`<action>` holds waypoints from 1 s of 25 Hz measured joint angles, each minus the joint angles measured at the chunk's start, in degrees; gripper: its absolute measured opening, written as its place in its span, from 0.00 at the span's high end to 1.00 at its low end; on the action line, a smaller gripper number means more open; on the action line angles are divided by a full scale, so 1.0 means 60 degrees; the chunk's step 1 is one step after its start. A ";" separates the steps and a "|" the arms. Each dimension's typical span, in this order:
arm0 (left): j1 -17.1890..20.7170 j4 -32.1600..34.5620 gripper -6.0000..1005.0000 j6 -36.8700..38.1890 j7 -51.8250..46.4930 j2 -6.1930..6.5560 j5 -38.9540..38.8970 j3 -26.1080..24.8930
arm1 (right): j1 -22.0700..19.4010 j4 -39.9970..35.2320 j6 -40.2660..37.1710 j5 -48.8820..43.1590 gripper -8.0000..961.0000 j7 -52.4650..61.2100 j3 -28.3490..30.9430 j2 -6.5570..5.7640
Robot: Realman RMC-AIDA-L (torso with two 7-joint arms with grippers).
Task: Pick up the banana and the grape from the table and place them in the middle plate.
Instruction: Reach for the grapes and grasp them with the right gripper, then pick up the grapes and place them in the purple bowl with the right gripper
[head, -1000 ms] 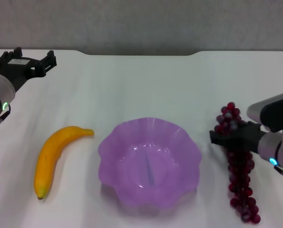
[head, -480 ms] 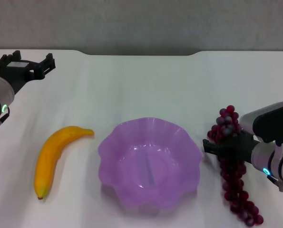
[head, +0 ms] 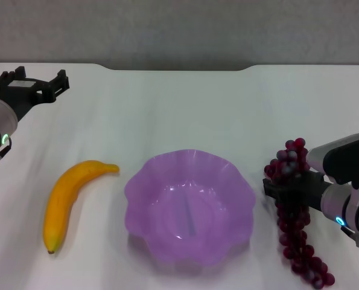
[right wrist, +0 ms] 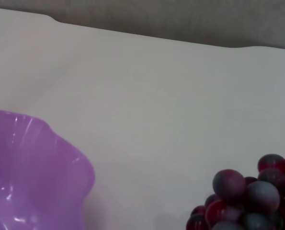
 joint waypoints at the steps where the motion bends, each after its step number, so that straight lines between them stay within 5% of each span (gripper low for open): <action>1: 0.0000 0.0003 0.12 0.0000 0.0000 0.0002 0.0000 -0.0005 | -0.0001 0.0024 -0.0004 0.0000 0.20 0.0000 0.0018 -0.0003; 7: 0.0006 0.0024 0.12 -0.0002 -0.0006 0.0008 0.0000 -0.0050 | -0.0081 0.0098 -0.0273 -0.0059 0.34 -0.0008 0.0023 -0.0004; 25: 0.0010 0.0048 0.12 0.0003 -0.0006 0.0009 -0.0013 -0.0063 | -0.0148 0.0149 -0.0648 -0.0323 0.46 -0.0293 0.0167 -0.0052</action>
